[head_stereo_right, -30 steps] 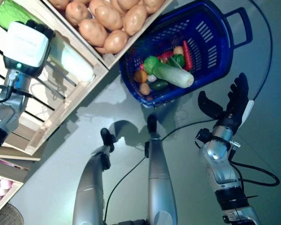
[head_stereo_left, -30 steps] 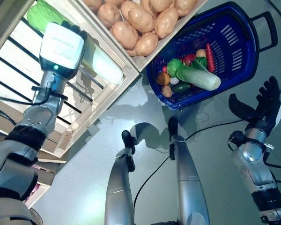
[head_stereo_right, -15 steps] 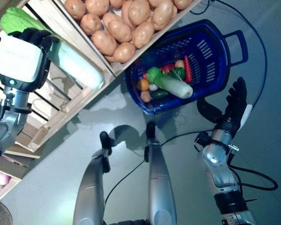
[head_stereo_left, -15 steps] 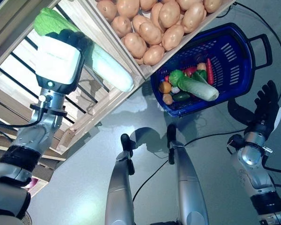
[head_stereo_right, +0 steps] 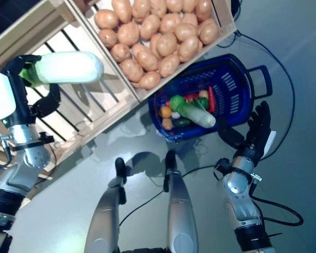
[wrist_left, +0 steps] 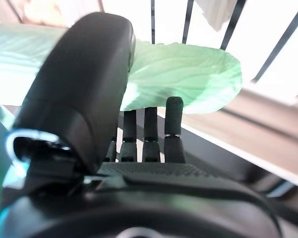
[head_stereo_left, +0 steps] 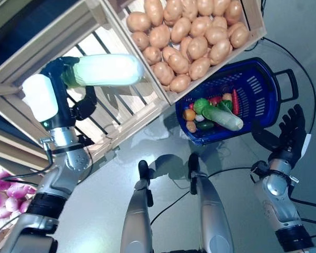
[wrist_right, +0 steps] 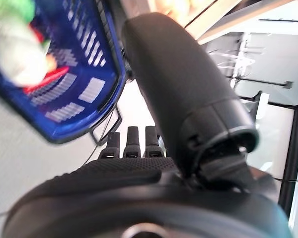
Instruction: Put vegetables into the basket
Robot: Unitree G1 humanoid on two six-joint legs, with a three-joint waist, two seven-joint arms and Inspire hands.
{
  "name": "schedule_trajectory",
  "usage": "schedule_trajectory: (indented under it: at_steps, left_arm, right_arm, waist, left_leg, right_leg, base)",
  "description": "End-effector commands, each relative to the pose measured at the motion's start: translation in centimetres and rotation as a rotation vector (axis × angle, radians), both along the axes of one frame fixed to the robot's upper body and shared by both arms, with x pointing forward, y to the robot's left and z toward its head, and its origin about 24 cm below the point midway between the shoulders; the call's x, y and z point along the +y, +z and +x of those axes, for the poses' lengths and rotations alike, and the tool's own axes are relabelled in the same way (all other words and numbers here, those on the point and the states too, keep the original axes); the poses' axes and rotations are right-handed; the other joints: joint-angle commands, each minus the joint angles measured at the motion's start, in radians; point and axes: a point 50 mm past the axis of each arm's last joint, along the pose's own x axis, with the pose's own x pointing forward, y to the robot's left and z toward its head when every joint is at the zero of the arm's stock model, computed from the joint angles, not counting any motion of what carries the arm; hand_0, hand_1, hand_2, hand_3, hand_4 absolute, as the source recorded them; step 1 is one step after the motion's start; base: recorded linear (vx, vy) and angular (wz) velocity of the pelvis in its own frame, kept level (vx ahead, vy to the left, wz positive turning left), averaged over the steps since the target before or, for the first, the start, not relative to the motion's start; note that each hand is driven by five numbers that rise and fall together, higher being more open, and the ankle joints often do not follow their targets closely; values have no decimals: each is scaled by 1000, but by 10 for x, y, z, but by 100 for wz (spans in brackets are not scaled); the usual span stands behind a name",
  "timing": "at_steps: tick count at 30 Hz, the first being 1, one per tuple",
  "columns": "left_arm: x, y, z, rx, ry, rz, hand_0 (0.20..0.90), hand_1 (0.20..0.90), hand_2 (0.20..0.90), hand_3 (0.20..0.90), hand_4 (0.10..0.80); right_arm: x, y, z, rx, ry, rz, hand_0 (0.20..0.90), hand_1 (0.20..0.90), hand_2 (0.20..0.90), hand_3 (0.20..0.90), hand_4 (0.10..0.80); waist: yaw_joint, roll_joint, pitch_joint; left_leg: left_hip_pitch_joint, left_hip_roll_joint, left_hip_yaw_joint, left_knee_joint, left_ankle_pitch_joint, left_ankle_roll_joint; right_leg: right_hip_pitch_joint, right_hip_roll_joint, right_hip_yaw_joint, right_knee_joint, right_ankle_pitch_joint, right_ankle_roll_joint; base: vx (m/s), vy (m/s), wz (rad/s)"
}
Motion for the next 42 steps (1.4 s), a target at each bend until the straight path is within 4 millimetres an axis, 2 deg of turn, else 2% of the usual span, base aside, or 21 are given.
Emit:
schedule_trajectory:
  at_steps: [1,5,9,11,14,18,25,31,37,42]
  left_arm:
    - [-10,53,-9,-238,-236,-162,300,300,300,300,400]
    - [-29,34,-2,-134,-422,-344,300,300,300,300,400]
    - [-45,22,2,-43,-515,-403,300,300,300,300,400]
    - [-57,5,6,85,-599,-482,300,300,300,300,400]
    - [-64,-15,9,238,-641,-538,300,300,300,300,400]
    - [-77,-47,10,454,-731,-609,300,300,300,300,400]
    - [-92,-76,9,706,-783,-489,300,300,300,300,400]
    - [-101,-94,6,879,-841,-382,300,300,300,300,400]
    - [-111,-108,1,966,-886,-309,300,300,300,300,400]
    - [-115,-115,-4,1032,-947,-272,300,300,300,300,400]
  right_arm:
    - [12,46,-1,-276,79,-53,900,900,900,900,800]
    - [20,46,3,-275,155,-82,900,900,900,900,800]
    - [26,49,6,-284,248,-103,900,900,900,900,800]
    - [30,49,7,-285,344,-93,900,900,900,900,800]
    - [34,47,7,-274,446,-94,900,900,900,900,800]
    - [37,46,6,-246,591,-81,900,900,900,900,800]
    - [61,48,13,-184,909,-55,900,900,900,900,800]
    - [79,55,17,-187,1071,4,900,900,900,900,800]
    - [109,38,14,-84,1297,95,900,900,900,900,800]
    - [122,33,10,-29,1460,142,900,900,900,900,800]
  waist:
    - [9,-28,0]
    - [27,-29,0]
    - [38,-30,-15]
    - [49,-35,-42]
    - [55,-36,-62]
    - [60,-38,-94]
    - [71,-40,-132]
    - [85,-41,-168]
    - [94,-39,-219]
    - [101,-39,-246]
  left_leg:
    - [17,-30,65,36,-8,31]
    - [101,-39,43,-11,-4,30]
    - [151,-43,33,-56,10,32]
    - [187,-48,21,-89,12,33]
    - [223,-44,16,-121,15,31]
    - [270,-38,28,-160,17,29]
    - [321,-29,26,-197,17,28]
    - [357,-30,17,-221,17,25]
    - [399,-27,9,-252,17,21]
    - [418,-29,1,-257,9,21]
  right_leg:
    - [203,21,-44,-183,35,-1]
    - [297,24,-65,-230,35,2]
    - [359,24,-81,-282,54,6]
    - [404,29,-90,-312,59,12]
    - [447,33,-100,-345,64,15]
    - [503,36,-116,-387,70,18]
    - [555,41,-124,-427,84,22]
    - [593,39,-128,-462,100,25]
    - [626,37,-128,-488,110,28]
    - [641,37,-131,-491,107,29]
  base:
    - [-18,-58,5]
    - [-9,-51,12]
    - [16,-42,14]
    - [74,-75,8]
    - [74,-40,8]
    - [79,-39,4]
    - [53,-24,5]
    - [55,-15,4]
    - [71,16,1]
    - [35,14,1]
